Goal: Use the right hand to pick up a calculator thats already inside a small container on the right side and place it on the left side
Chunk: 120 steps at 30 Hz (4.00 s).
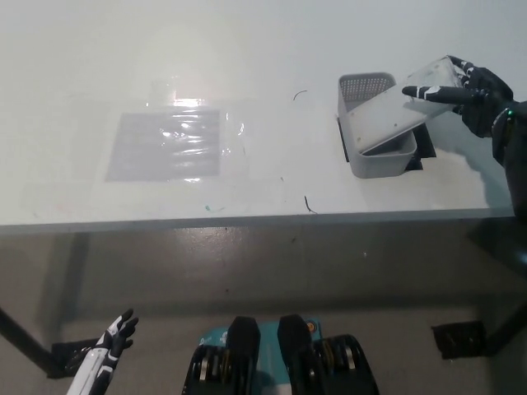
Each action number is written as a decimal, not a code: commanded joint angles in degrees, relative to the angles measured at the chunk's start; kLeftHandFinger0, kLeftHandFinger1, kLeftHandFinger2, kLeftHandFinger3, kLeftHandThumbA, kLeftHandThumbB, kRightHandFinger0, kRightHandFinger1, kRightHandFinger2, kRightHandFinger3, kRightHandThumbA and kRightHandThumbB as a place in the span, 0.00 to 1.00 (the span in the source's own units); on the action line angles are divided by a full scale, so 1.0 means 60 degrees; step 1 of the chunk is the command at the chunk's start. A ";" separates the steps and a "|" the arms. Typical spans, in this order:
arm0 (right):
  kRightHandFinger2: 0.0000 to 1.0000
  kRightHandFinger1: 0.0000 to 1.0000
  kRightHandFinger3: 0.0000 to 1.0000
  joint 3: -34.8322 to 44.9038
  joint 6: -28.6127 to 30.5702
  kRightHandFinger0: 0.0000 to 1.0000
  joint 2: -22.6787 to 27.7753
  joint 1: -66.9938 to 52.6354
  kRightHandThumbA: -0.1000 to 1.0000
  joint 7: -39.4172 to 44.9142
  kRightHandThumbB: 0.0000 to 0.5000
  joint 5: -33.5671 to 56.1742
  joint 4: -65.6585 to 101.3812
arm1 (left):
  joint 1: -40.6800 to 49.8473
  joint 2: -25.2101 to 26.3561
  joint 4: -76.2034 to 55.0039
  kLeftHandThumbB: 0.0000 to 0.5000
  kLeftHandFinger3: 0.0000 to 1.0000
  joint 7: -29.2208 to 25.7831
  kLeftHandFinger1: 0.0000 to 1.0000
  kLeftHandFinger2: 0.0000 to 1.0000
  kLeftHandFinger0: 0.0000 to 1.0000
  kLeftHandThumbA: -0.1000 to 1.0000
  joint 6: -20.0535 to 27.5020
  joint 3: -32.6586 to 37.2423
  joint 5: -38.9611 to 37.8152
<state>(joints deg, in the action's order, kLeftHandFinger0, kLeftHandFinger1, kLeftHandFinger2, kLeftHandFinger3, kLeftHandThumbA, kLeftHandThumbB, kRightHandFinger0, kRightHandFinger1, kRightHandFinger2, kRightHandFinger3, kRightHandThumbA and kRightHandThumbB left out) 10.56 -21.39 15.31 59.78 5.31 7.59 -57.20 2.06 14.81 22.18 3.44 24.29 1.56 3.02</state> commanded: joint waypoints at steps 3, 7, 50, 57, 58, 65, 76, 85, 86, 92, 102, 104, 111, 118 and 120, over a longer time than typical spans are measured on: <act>0.78 0.26 1.00 0.1342 0.0780 0.00 -0.0311 0.0881 0.38 -0.1776 0.46 0.0846 -0.0395 | -0.0130 0.0205 -0.0155 1.00 1.00 0.0015 1.00 1.00 1.00 1.00 0.0440 -0.0086 -0.0106; 0.71 0.23 0.79 0.2057 0.1010 0.00 -0.0432 0.0828 0.00 -0.1718 0.29 0.1159 -0.0320 | -0.0155 0.0231 -0.0155 1.00 1.00 -0.0033 1.00 1.00 1.00 1.00 0.0440 -0.0086 -0.0035; 0.82 0.24 0.65 0.2959 -0.0241 0.00 -0.1811 0.2003 0.00 -0.2682 0.14 0.2500 0.3924 | -0.0303 0.0265 -0.0057 1.00 1.00 0.0045 1.00 1.00 1.00 1.00 0.0440 -0.0027 -0.0042; 0.84 0.29 0.80 0.1391 0.0182 0.00 -0.2053 0.2489 0.00 -0.3029 0.22 0.1425 0.2963 | -0.0289 0.0297 -0.0102 1.00 1.00 0.0077 1.00 1.00 1.00 1.00 0.0440 -0.0005 -0.0019; 0.78 0.28 0.75 0.1022 0.0259 0.00 -0.2126 0.2673 0.00 -0.3161 0.20 0.1141 0.2544 | -0.0271 0.0298 -0.0112 1.00 1.00 0.0076 1.00 1.00 1.00 1.00 0.0440 0.0002 -0.0015; 0.83 0.29 0.47 0.0185 0.1439 0.00 -0.2456 0.3154 0.00 -0.2712 0.21 0.0928 0.0547 | -0.0297 0.0322 -0.0178 0.98 1.00 0.0130 1.00 1.00 1.00 1.00 0.0440 0.0077 0.0024; 0.62 0.23 0.77 -0.1514 0.2549 0.00 -0.3028 0.3704 0.00 -0.2935 0.26 -0.0266 -0.2095 | -0.0537 0.0397 -0.0100 1.00 1.00 0.0218 1.00 1.00 1.00 1.00 0.0440 0.0211 0.0145; 0.68 0.28 0.82 -0.2054 0.3038 0.00 -0.3784 0.3467 0.00 -0.3263 0.25 -0.0762 -0.2939 | -0.0700 0.0453 -0.0225 1.00 1.00 0.0400 1.00 1.00 1.00 1.00 0.0437 0.0292 0.0295; 0.71 0.30 0.84 -0.2122 0.2883 0.00 -0.3878 0.3497 0.00 -0.3428 0.26 -0.0847 -0.3035 | -0.0721 0.0461 -0.0220 1.00 1.00 0.0414 1.00 1.00 1.00 1.00 0.0438 0.0293 0.0319; 0.71 0.31 0.84 -0.2557 0.3070 0.00 -0.4236 0.3504 0.00 -0.3908 0.31 -0.1295 -0.3441 | -0.0793 0.0489 -0.0264 1.00 1.00 0.0538 1.00 1.00 1.00 1.00 0.0377 0.0318 0.0337; 0.79 0.34 0.69 -0.4570 0.4281 0.00 -0.4196 0.2917 0.00 -0.4967 0.33 -0.2915 -0.3930 | -0.0899 0.0568 -0.0354 1.00 1.00 0.0587 1.00 1.00 1.00 1.00 0.0365 0.0295 0.0512; 0.80 0.35 0.70 -0.4706 0.4104 0.00 -0.4158 0.2967 0.00 -0.4773 0.31 -0.2935 -0.3975 | -0.0947 0.0573 -0.0372 1.00 1.00 0.0632 1.00 1.00 1.00 1.00 0.0317 0.0288 0.0476; 1.00 1.00 1.00 -0.5855 0.2139 1.00 -0.3897 0.3333 0.60 -0.2197 0.66 -0.3673 -0.4239 | -0.1032 0.0608 -0.0389 1.00 1.00 0.0686 1.00 1.00 1.00 1.00 0.0189 0.0333 0.0584; 1.00 1.00 1.00 -0.6544 0.1651 1.00 -0.3386 0.3463 0.95 -0.1470 0.93 -0.4185 -0.4117 | -0.1017 0.0601 -0.0395 1.00 1.00 0.0712 1.00 1.00 1.00 1.00 0.0228 0.0326 0.0642; 1.00 1.00 1.00 -0.6631 0.1578 1.00 -0.3159 0.3680 1.00 -0.1185 0.97 -0.4233 -0.4079 | -0.1062 0.0605 -0.0364 1.00 1.00 0.0772 1.00 1.00 1.00 1.00 0.0240 0.0313 0.0580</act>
<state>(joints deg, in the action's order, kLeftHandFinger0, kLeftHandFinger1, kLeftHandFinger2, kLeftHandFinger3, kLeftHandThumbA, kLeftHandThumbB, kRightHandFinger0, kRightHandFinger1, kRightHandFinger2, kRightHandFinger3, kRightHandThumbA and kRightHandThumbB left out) -27.64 -9.05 -6.33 75.65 -8.56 -13.86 -82.73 -3.56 16.73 21.66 7.03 24.26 3.30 6.22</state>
